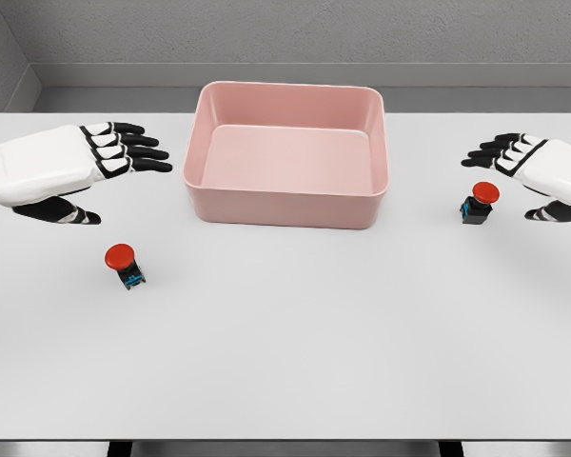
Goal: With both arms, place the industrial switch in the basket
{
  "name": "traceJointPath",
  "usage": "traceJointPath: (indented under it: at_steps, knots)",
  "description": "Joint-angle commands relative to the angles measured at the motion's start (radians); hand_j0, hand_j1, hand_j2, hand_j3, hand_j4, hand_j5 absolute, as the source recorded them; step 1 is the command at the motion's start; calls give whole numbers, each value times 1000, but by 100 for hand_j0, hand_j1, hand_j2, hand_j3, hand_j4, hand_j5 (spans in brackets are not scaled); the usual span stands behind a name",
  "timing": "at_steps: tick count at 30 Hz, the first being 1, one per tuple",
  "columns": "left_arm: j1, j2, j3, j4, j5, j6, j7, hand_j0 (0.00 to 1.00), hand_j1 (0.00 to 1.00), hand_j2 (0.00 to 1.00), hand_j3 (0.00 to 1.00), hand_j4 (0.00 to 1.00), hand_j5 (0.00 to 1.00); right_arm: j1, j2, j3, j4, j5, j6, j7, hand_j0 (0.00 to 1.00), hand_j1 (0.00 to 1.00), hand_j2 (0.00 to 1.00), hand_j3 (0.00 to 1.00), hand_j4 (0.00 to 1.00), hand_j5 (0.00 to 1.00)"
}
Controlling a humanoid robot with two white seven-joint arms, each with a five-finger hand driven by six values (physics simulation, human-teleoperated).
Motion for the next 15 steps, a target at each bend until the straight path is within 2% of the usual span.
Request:
traceJointPath:
  at_steps: [1, 4, 5, 7, 9, 10, 11, 13, 15]
  knots:
    - [0, -1, 2, -1, 2, 0, 1, 100, 100, 100, 100, 100, 100, 0, -1, 0, -1, -6, 1, 1, 100, 100, 100, 100, 100, 100]
    - [2, -4, -2, -1, 1, 0, 1, 100, 100, 100, 100, 100, 100, -14, 17, -3, 4, 0, 1, 7, 100, 100, 100, 100, 100, 100]
    - [2, -4, -3, -1, -1, 0, -1, 100, 100, 100, 100, 100, 100, -17, 42, -3, 11, 0, 1, 7, 100, 100, 100, 100, 100, 100]
    - [0, 0, -32, 0, -68, 0, -6, 100, 100, 100, 100, 100, 100, -38, 92, 0, 13, 6, 1, 7, 100, 100, 100, 100, 100, 100]
    - [-2, 11, -92, 0, -65, 0, -3, 100, 100, 100, 100, 100, 100, -46, 122, 1, 22, 36, 1, 8, 100, 100, 100, 100, 100, 100]
    - [-2, 12, -98, 3, -65, 0, -3, 100, 100, 100, 100, 100, 100, -54, 140, 1, 28, 67, 1, 8, 100, 100, 100, 100, 100, 100]
    - [-2, 17, -100, 38, -74, 0, -6, 100, 100, 100, 100, 100, 100, -55, 166, 3, 30, 79, 1, 12, 100, 100, 100, 100, 100, 100]
    - [-3, 17, -107, 57, -155, 0, -6, 100, 100, 100, 100, 100, 100, -54, 178, 1, 30, 93, 1, 38, 100, 100, 100, 100, 100, 100]
    - [-6, 29, -106, 54, -202, 0, -6, 100, 100, 100, 100, 100, 100, -54, 163, 1, 30, 96, 1, 38, 100, 100, 100, 100, 100, 100]
